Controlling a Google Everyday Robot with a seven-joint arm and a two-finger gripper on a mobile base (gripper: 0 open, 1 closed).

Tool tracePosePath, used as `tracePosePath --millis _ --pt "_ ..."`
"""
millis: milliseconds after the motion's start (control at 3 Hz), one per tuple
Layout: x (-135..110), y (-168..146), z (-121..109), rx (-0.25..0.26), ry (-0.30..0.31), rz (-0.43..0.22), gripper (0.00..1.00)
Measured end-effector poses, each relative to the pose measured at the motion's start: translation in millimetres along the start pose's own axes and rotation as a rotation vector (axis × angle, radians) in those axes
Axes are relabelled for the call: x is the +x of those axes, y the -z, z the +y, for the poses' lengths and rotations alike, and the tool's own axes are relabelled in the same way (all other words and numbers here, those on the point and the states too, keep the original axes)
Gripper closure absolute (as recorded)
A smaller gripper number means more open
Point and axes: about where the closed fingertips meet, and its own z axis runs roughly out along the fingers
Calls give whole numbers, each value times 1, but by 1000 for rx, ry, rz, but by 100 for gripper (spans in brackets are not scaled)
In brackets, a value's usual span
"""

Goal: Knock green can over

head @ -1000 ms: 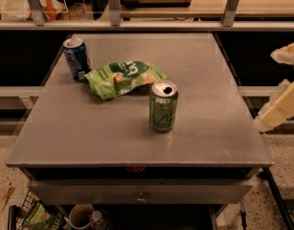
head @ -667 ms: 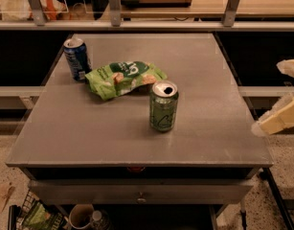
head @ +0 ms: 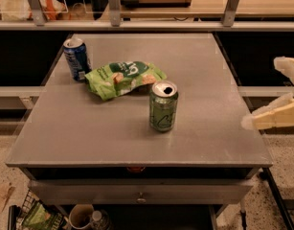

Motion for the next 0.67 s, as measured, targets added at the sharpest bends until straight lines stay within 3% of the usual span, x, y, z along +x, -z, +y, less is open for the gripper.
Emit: tracePosePath --millis 333,667 --pt "-13 -1 5 -9 -7 -42 0" --pt "-12 -1 4 -8 -6 -38 0"
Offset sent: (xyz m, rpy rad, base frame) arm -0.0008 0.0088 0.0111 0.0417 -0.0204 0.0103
